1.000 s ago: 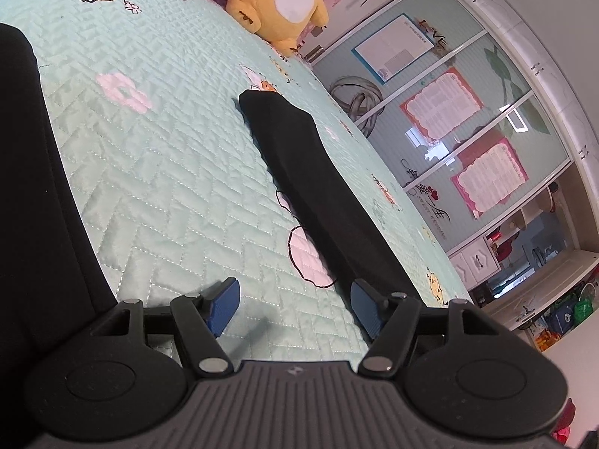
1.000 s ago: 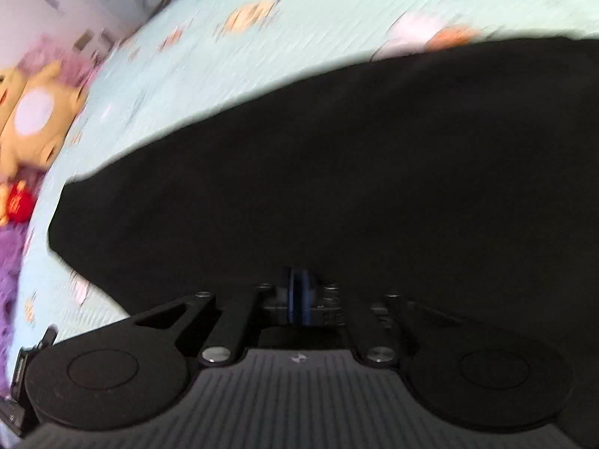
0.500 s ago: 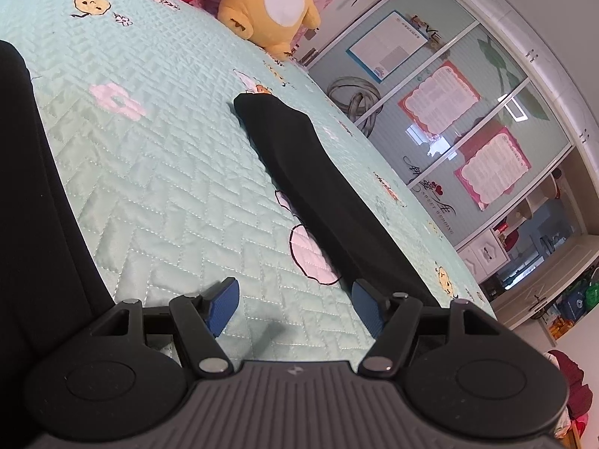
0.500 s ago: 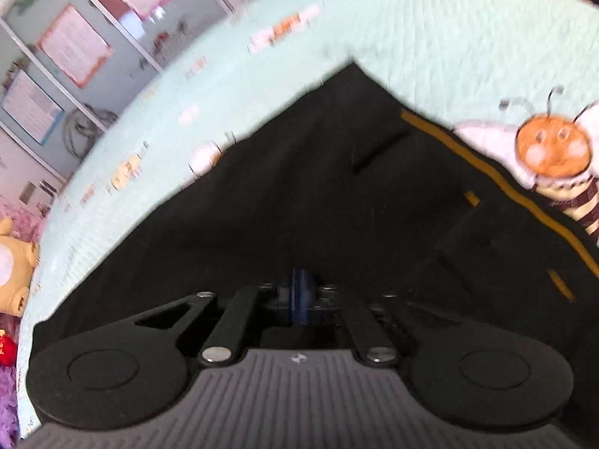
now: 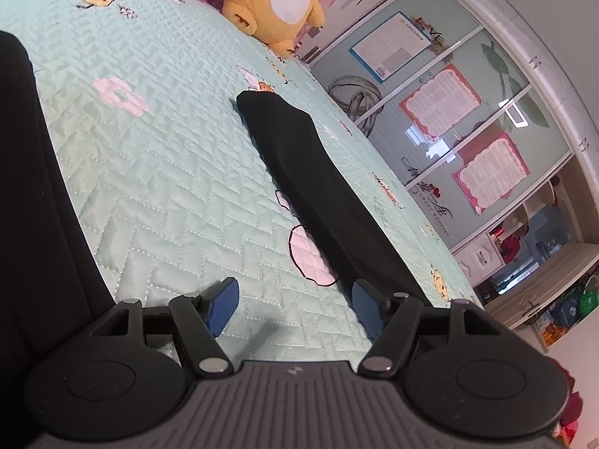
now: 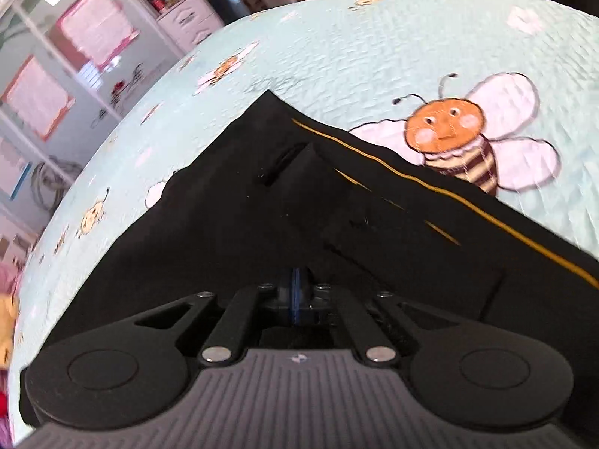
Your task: Fold clothes
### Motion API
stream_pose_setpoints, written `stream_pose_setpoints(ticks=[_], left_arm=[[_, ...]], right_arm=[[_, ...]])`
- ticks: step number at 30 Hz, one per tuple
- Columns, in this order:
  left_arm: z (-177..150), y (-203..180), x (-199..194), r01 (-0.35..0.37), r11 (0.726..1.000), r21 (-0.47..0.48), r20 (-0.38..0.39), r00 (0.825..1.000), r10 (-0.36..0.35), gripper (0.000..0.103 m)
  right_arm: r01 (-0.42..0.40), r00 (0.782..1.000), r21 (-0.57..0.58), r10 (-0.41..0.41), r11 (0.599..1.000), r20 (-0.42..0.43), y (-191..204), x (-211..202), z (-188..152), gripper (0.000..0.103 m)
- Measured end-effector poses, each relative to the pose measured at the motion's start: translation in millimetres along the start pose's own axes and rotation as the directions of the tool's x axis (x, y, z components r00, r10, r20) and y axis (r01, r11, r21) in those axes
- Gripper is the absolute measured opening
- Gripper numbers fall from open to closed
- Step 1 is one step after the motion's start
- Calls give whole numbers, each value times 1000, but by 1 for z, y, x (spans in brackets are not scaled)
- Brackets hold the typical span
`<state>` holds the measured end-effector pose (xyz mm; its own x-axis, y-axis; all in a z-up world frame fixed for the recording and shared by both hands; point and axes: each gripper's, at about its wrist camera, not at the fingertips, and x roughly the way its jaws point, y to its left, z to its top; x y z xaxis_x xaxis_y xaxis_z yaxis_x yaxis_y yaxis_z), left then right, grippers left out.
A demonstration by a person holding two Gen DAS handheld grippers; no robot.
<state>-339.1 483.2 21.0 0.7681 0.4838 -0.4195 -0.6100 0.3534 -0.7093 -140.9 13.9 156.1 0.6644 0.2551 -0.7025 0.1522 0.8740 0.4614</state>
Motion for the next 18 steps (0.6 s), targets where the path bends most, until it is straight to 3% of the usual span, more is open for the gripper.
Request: stream_pose_setpoints(ticks=[5, 9, 11, 14, 16, 18], left_arm=[[9, 1, -7, 0, 998, -69, -38, 999, -2, 70], [13, -5, -20, 38, 992, -122, -71, 996, -46, 71], [9, -11, -25, 93, 988, -127, -106, 989, -107, 71], [-3, -26, -28, 178, 980, -89, -183, 964, -192, 71], [-14, -32, -24, 199, 976, -85, -248, 945, -214, 72], [-25, -33, -15, 176, 979, -104, -340, 919, -201, 72]], right_arm=[[-67, 998, -173, 62, 983, -34, 61, -24, -41, 7], [-219, 973, -264, 191, 939, -129, 113, -38, -89, 14], [-299, 950, -285, 255, 910, -181, 135, -43, -111, 15], [-419, 898, -334, 331, 844, -290, 168, -54, -146, 15], [-495, 852, -352, 364, 794, -378, 186, -59, -169, 15], [-527, 824, -375, 351, 763, -444, 196, -54, -189, 20]])
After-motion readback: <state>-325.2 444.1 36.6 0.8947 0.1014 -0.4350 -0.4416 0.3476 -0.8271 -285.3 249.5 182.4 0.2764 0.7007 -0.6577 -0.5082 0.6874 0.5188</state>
